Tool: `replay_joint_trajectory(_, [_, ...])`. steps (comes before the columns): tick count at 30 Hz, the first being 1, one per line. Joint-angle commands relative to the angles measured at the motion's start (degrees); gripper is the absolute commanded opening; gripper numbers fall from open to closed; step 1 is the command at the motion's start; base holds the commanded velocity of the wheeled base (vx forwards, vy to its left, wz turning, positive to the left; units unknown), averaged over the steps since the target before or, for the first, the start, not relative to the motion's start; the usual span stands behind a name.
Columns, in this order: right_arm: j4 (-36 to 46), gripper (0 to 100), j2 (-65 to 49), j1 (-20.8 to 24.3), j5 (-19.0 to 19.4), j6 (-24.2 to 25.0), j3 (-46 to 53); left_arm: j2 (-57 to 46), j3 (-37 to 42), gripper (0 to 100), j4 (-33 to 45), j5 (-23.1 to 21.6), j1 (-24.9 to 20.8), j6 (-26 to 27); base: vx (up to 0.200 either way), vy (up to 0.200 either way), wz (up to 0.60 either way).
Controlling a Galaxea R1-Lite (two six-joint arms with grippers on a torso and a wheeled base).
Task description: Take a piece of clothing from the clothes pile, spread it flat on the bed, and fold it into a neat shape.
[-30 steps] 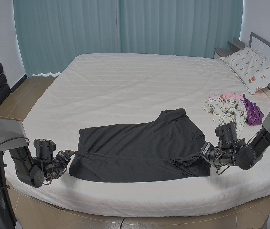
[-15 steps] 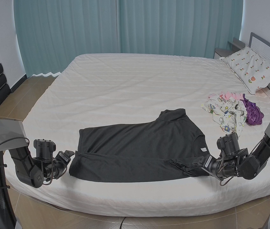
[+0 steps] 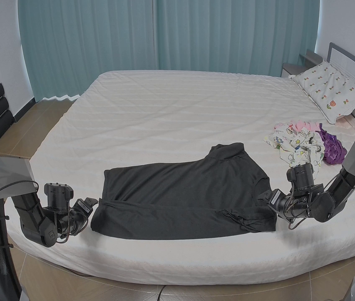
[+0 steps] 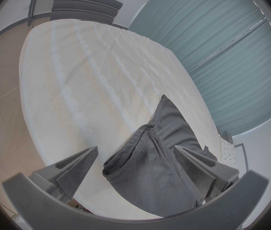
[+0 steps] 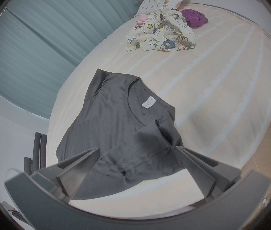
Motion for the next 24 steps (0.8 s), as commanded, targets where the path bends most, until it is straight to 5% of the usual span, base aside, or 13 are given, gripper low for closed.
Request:
replay_joint_trajectory(1, [0.0,100,3.6,-0.8,0.0,-0.7,-2.3,0.1,0.0,100,0.0,0.0,0.0,0.0,0.000,0.000,0.00])
replay_joint_trajectory(20, [-0.1,100,8.8,-0.9,-0.1,-1.7,-6.9,0.1,-0.1,100,0.0,0.0,0.0,0.0,0.000,0.000,0.00])
replay_joint_trajectory(21, [-0.1,0,8.8,-0.9,-0.1,-1.7,-6.9,0.1,-0.1,100,0.0,0.0,0.0,0.0,0.000,0.000,0.00])
replay_joint_trajectory(24, [-0.1,0,10.1,-0.8,-0.2,-1.9,-7.6,0.1,-0.1,100,0.0,0.0,0.1,0.0,0.000,0.000,0.00])
